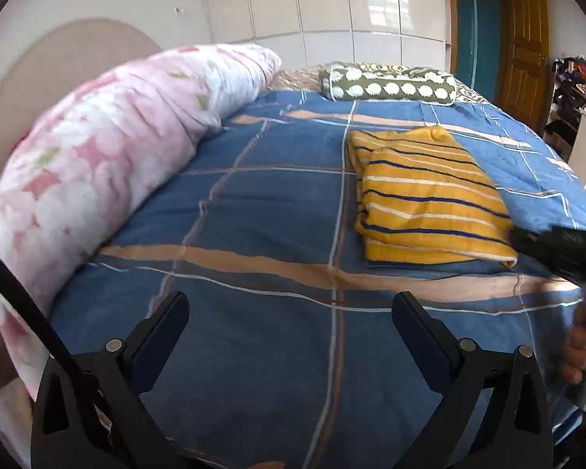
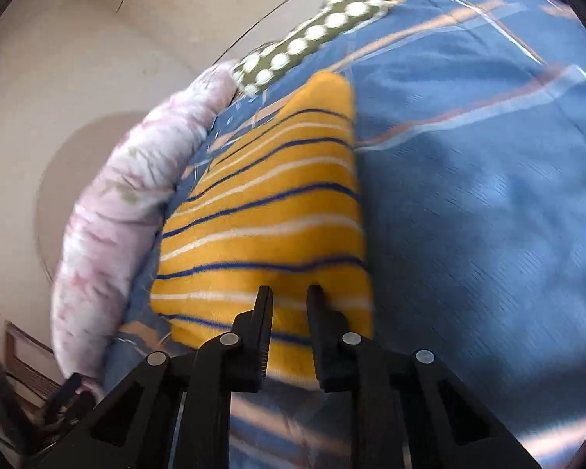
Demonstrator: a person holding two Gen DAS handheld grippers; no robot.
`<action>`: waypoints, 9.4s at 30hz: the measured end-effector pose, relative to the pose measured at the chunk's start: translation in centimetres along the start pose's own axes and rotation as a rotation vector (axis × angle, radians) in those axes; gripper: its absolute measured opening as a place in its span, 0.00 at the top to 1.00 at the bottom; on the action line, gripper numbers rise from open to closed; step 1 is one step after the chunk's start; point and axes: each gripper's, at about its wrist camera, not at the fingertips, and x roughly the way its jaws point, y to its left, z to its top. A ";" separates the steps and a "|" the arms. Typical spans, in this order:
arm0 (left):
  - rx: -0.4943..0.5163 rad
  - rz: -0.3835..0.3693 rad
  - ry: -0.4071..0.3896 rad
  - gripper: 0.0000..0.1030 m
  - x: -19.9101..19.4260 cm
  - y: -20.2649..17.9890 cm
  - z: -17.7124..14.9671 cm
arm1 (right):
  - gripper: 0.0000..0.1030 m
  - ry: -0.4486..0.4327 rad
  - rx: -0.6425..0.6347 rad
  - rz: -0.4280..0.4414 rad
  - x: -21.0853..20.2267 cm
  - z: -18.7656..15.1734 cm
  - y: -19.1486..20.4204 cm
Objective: Fold small clothes
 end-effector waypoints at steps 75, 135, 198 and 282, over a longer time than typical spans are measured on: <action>0.150 -0.104 0.410 0.00 4.2 -6.8 -5.9 | 0.30 -0.118 -0.408 -0.509 -5.6 -10.0 4.6; -0.215 0.380 -0.649 0.00 -28.2 5.7 2.5 | 0.14 -0.527 -0.614 -0.357 -21.8 -11.0 16.9; -0.234 0.249 -0.446 0.00 -24.0 6.5 1.7 | 0.14 -0.426 -0.602 -0.350 -19.4 -12.8 16.6; -0.186 0.224 -0.306 0.00 -17.4 5.2 0.7 | 0.14 -0.306 -0.576 -0.380 -14.8 -13.1 14.4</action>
